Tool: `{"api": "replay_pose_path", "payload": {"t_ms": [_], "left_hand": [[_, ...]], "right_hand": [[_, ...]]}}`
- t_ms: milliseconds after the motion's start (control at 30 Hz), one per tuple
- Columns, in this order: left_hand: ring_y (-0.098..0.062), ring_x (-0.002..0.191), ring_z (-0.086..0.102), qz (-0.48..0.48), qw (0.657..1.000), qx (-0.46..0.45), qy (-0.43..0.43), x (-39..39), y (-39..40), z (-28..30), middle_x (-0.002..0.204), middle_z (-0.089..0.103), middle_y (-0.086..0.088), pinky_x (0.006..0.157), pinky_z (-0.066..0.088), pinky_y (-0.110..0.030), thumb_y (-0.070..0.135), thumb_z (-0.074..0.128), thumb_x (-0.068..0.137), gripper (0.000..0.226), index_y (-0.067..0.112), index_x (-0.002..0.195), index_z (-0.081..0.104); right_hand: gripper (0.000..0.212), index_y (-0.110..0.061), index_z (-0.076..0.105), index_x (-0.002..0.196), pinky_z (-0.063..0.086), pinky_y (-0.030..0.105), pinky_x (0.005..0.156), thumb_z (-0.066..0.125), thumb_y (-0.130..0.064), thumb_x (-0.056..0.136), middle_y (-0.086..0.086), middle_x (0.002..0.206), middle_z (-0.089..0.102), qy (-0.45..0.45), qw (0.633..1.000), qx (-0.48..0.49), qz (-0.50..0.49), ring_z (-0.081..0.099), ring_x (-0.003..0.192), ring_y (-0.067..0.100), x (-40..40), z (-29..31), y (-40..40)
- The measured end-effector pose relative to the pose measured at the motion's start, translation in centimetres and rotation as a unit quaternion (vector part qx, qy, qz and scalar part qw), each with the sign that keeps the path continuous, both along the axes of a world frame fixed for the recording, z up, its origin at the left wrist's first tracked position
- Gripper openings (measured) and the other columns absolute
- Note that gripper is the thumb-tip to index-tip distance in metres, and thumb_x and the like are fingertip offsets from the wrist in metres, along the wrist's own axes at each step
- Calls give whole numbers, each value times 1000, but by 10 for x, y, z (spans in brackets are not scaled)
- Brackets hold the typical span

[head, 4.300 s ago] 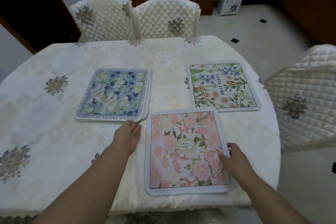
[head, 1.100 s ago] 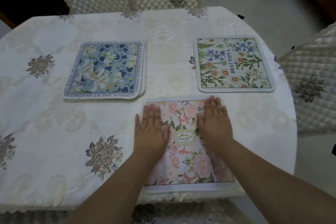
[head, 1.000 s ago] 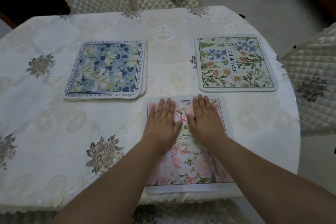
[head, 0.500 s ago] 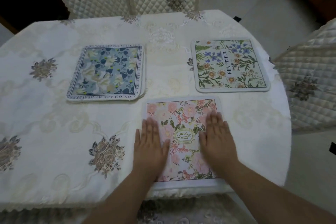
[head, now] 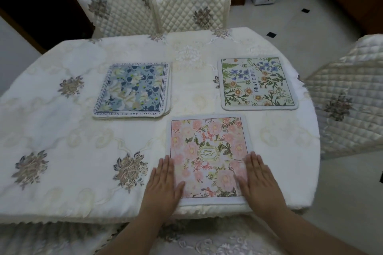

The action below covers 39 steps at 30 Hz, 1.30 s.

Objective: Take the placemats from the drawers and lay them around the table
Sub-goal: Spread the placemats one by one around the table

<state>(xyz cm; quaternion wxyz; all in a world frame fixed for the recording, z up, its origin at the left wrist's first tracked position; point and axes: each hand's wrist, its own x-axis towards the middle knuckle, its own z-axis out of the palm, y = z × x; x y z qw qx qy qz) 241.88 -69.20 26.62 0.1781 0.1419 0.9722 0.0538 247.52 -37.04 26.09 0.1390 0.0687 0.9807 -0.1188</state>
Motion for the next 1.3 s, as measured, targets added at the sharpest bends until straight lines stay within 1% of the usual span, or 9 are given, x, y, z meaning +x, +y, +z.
{"api": "replay_pose_path", "payload": {"t_ms": [133, 200, 267, 333, 433, 633, 767, 1033, 1300], "left_hand": [[-21, 148, -35, 52, 997, -23, -60, 13, -14, 13, 160, -37, -5, 124, -14, -34, 61, -7, 99, 76, 12, 153, -28], [-23, 150, -31, 76, 993, -37, -86, 22, -17, 22, 161, -35, -6, 125, -10, -38, 62, -19, 89, 80, 15, 152, -28], [-24, 152, -25, 87, 988, -56, -118, 26, -17, 30, 163, -31, -7, 126, -5, -40, 56, -11, 96, 70, 15, 150, -28], [-23, 154, -19, 87, 983, -63, -152, 23, -19, 41, 166, -26, -8, 127, 0, -41, 41, 9, 107, 64, 12, 155, -22], [-21, 157, -5, 93, 977, -34, -191, 11, -27, 60, 170, -13, -2, 127, 10, -41, 30, 27, 106, 67, 15, 162, -6], [-22, 148, 33, 118, 983, 84, -115, -44, -65, 99, 163, 33, 0, 119, 30, -41, 39, 43, 100, 64, 22, 160, 25], [-21, 151, 25, 101, 986, 111, -73, -88, -128, 117, 167, 22, 4, 120, 26, -42, 45, 42, 103, 64, 25, 160, 22], [-22, 155, 17, 111, 980, 145, -73, -163, -280, 128, 169, 17, -4, 124, 19, -40, 44, 44, 104, 66, 19, 161, 21], [-22, 154, 21, 111, 971, 185, -105, -211, -300, 108, 167, 23, -5, 123, 20, -38, 42, 50, 102, 68, 21, 160, 23]], "right_hand": [[78, -19, -25, 153, -7, 34, 124, -16, -62, 90, -2, 160, -32, -41, 999, -13, -1, -30, 148, 12, 1, 8, 14], [78, -17, -22, 153, -4, 33, 124, -15, -61, 89, 2, 161, -28, -70, 998, -8, 5, -26, 149, 16, -5, 17, 18], [74, -11, -18, 155, -2, 33, 124, -4, -54, 96, 9, 164, -20, -110, 994, 0, 17, -17, 152, 21, -14, 27, 21], [71, -3, -2, 158, 11, 37, 125, 17, -40, 101, 16, 167, -1, -149, 989, -10, 4, 6, 154, 27, -28, 37, 19], [61, -8, 36, 147, 44, 42, 106, 45, -32, 92, 12, 147, 40, -177, 983, -12, -53, 48, 129, 28, -52, 71, -1], [70, -22, 21, 159, 29, 42, 118, 43, -49, 98, 5, 168, 9, -68, 996, -22, -47, 18, 152, 25, -90, 129, -90], [67, -22, 28, 157, 27, 46, 118, 46, -50, 99, 3, 166, 20, -36, 994, -55, -90, 22, 151, 24, -111, 138, -167], [59, -20, 37, 152, 32, 33, 111, 53, -43, 100, 4, 158, 35, -32, 967, -196, -159, 43, 137, 22, -143, 145, -300], [60, -21, 36, 152, 34, 36, 110, 53, -44, 100, 5, 159, 34, -33, 958, -215, -186, 46, 132, 21, -195, 135, -326]]}}
